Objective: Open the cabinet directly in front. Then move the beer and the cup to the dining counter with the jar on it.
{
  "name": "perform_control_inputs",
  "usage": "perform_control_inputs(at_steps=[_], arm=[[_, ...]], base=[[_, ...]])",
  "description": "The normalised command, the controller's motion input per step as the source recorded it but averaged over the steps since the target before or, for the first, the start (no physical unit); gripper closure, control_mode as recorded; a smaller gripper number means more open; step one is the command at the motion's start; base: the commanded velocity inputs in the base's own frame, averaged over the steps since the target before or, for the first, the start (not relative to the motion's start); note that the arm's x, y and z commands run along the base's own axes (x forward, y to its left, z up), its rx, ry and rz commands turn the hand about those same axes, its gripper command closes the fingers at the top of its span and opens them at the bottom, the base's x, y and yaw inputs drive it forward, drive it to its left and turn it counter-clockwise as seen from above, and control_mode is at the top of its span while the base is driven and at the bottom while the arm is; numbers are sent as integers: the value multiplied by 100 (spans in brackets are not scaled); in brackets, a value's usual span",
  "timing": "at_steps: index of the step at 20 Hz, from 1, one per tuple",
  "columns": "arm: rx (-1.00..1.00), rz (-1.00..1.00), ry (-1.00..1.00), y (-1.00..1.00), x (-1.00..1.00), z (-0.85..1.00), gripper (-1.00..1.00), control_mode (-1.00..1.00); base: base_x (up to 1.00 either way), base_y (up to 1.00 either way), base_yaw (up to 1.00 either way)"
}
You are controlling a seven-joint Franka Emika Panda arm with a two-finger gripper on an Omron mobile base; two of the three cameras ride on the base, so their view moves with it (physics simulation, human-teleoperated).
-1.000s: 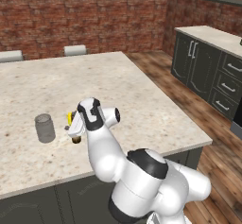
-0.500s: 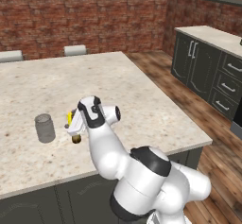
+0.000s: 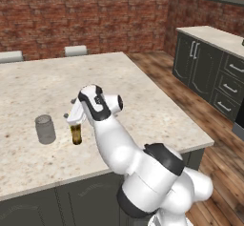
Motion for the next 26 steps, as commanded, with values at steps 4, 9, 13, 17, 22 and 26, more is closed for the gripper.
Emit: perform_control_inputs(at_steps=[4,9,13,17,22,26], arm=[[3,0,0,-26,-27,52,-100,-100],[8,0,0,-96,-88,7,-100,-100],[14,0,0,-100,-100,-2,-100,-100],[18,0,-4,-100,-100,-14,-100,-100],[15,0,-9,-91,-98,-7,-100,-100],[12,0,-21,-23,-61,32,-100,-100]], base=[[0,0,0],[0,0,0],[0,0,0],[0,0,0],[0,0,0],[0,0,0]])
